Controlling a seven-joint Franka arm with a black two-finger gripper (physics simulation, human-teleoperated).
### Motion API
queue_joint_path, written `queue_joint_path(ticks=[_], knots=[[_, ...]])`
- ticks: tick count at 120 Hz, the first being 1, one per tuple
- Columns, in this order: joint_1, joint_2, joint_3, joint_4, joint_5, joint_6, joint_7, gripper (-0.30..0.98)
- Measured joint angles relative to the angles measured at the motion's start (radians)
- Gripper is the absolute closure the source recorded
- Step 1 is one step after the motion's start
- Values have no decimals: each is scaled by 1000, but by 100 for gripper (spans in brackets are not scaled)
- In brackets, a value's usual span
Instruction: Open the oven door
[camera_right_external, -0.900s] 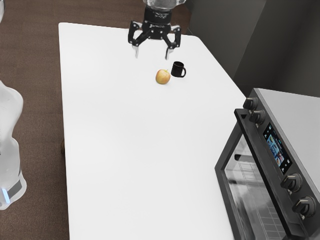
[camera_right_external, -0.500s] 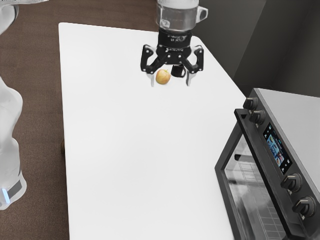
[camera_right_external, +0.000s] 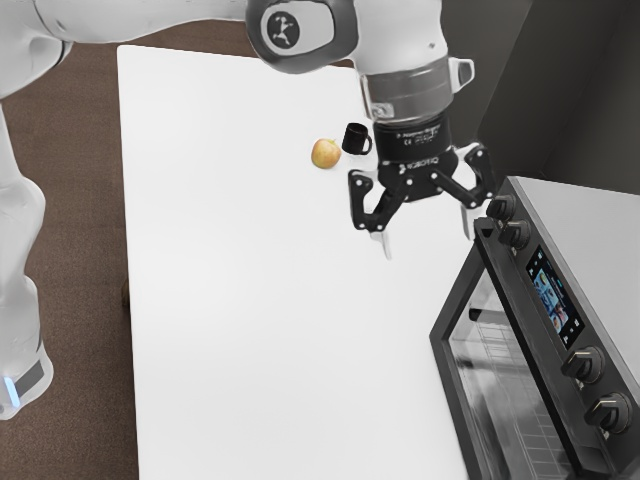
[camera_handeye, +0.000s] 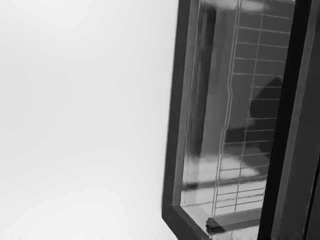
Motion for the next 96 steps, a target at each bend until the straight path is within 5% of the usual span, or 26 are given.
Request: queue_joint_path(ticks=[22, 49, 96], knots=[[-3, 44, -17, -6, 10, 62, -31, 0], [7, 123, -18, 5, 139, 101, -48, 0], [13, 229, -9, 72, 178, 149, -35, 0]])
